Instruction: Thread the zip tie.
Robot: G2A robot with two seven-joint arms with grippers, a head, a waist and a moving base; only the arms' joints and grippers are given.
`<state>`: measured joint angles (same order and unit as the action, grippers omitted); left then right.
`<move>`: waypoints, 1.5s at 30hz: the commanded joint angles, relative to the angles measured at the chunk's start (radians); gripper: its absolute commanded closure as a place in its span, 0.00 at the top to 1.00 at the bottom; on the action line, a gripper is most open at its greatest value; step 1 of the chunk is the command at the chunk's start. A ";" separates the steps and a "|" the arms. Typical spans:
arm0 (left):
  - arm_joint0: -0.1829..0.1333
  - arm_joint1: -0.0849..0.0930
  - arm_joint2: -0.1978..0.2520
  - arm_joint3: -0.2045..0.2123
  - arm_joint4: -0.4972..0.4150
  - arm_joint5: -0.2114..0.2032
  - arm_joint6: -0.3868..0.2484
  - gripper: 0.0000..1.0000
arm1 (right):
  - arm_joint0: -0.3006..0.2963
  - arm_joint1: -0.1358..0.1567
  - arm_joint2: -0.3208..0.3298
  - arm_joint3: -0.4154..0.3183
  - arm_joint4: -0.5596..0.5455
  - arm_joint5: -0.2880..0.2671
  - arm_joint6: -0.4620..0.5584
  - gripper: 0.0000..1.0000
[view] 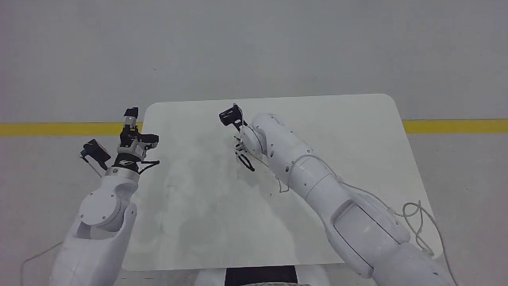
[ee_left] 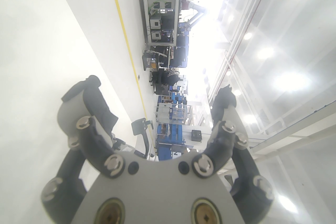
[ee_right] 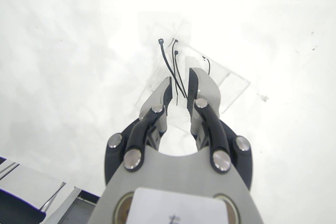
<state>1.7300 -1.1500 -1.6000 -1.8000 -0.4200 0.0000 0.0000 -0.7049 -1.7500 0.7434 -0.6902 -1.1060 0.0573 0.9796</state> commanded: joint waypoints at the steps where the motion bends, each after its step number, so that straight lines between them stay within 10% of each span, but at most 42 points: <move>1: 0.000 0.000 0.000 0.000 0.000 0.000 0.000 1.00 | -0.002 -0.001 -0.001 0.002 -0.001 -0.003 0.000 0.15; 29: 0.000 0.000 0.000 0.000 0.000 0.000 0.000 1.00 | 0.040 -0.033 0.005 0.089 0.023 0.018 -0.034 0.00; 36: 0.000 0.000 0.000 0.000 0.000 0.000 0.000 1.00 | 0.046 -0.012 0.041 0.014 -0.005 0.044 0.005 0.00; 45: 0.000 0.000 0.000 0.000 0.000 0.000 0.000 1.00 | -0.023 0.059 0.195 -0.263 -0.011 0.041 0.103 0.00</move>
<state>1.7300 -1.1500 -1.6000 -1.8000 -0.4200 0.0000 0.0000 -0.7142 -1.6985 0.9186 -0.9138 -1.1154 0.0978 1.0702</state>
